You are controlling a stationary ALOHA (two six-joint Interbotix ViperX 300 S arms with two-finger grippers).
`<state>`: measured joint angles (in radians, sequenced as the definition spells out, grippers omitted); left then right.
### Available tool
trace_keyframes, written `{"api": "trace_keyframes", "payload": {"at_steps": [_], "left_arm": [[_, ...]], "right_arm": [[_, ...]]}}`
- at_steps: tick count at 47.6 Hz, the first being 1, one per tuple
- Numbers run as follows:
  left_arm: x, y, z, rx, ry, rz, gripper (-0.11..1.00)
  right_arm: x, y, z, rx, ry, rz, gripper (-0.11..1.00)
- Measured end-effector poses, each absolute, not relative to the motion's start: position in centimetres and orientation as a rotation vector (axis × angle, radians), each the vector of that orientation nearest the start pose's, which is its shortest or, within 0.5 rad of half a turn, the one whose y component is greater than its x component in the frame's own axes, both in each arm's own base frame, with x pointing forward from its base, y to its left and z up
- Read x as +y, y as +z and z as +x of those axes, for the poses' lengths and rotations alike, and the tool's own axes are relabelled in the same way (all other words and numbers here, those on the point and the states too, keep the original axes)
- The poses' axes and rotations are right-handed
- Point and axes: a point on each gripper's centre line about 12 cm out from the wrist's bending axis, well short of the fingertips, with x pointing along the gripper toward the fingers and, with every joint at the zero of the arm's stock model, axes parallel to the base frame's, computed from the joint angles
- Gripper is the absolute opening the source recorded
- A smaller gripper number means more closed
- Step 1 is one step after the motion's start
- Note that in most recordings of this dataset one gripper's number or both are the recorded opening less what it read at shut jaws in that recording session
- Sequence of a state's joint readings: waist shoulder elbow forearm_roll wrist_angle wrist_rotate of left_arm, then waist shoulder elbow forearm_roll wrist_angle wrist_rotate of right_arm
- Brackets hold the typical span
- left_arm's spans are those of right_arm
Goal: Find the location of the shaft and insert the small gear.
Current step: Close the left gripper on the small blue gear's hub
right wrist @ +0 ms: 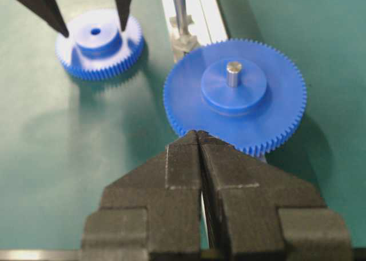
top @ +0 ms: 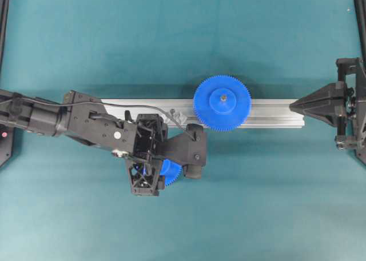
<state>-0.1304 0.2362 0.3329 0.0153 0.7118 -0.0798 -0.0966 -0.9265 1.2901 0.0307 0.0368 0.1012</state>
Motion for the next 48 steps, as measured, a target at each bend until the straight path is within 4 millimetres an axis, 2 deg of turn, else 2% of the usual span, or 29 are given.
{"api": "trace_keyframes", "payload": {"at_steps": [16,37,41,46,48], "left_arm": [[-5.2,12.0,41.3,1.293,-0.056,0.029,0.92],[-5.2,11.9,41.4,1.292,-0.053,0.025,0.9],[-5.2,11.9,41.3,1.298,-0.053,0.027,0.83],[-5.2,11.9,41.2,1.31,-0.051,0.028,0.64],[-5.3,11.9,41.2,1.316,-0.053,0.031,0.63]], "right_arm": [[-1.8,20.1,18.4,0.395,-0.121,0.15,0.02],[-1.8,20.1,18.4,0.395,-0.126,0.177,0.02],[-1.8,20.1,18.4,0.395,-0.127,0.18,0.02],[-1.8,20.1,18.4,0.395,-0.127,0.18,0.02],[-1.8,20.1,18.4,0.395,-0.127,0.18,0.02]]}}
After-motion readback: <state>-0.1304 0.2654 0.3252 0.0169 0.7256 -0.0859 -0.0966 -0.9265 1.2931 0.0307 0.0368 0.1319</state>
